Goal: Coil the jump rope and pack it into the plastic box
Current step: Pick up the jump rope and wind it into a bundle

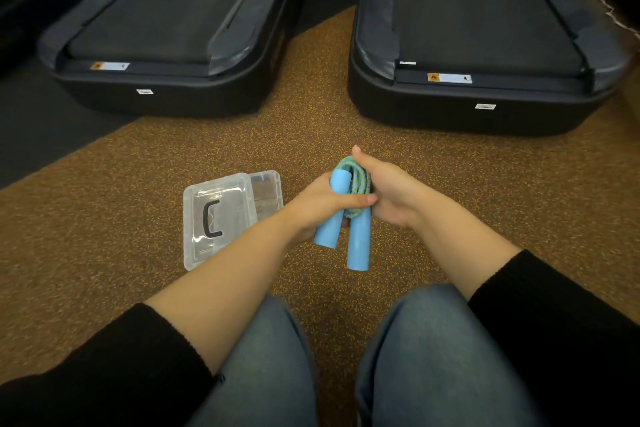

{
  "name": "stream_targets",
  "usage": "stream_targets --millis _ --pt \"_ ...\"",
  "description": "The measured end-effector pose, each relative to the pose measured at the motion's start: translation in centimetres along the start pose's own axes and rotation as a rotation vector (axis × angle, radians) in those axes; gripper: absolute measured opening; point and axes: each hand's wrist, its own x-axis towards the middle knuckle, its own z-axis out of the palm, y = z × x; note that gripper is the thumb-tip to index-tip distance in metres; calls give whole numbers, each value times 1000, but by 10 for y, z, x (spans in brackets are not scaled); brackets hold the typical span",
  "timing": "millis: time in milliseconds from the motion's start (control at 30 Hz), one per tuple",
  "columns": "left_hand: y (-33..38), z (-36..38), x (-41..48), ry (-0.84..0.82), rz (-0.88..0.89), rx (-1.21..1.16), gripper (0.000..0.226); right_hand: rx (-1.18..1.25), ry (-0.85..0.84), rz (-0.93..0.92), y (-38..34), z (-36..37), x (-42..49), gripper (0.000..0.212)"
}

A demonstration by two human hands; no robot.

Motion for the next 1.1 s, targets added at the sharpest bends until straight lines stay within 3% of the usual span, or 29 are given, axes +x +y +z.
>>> stream_targets --millis 233,333,500,700,833,967,1100 --pt "1 -7 3 117 -9 -140 17 97 -45 -50 -5 0 -4 45" --pt "1 -8 4 183 7 -188 18 119 -33 -91 -4 2 -5 30" --pt "3 -4 5 300 15 -176 14 33 -28 -112 -1 5 -4 40" --pt "2 -5 4 283 -25 -207 14 35 98 -102 -1 3 -6 42" --pt "2 -9 5 298 -60 -109 19 -25 177 -149 -1 2 -4 32" --pt "-1 -4 7 363 -89 -57 18 -178 210 -210 4 8 0 53" --pt "0 4 6 262 -142 -177 11 -329 271 -284 1 10 -1 55"
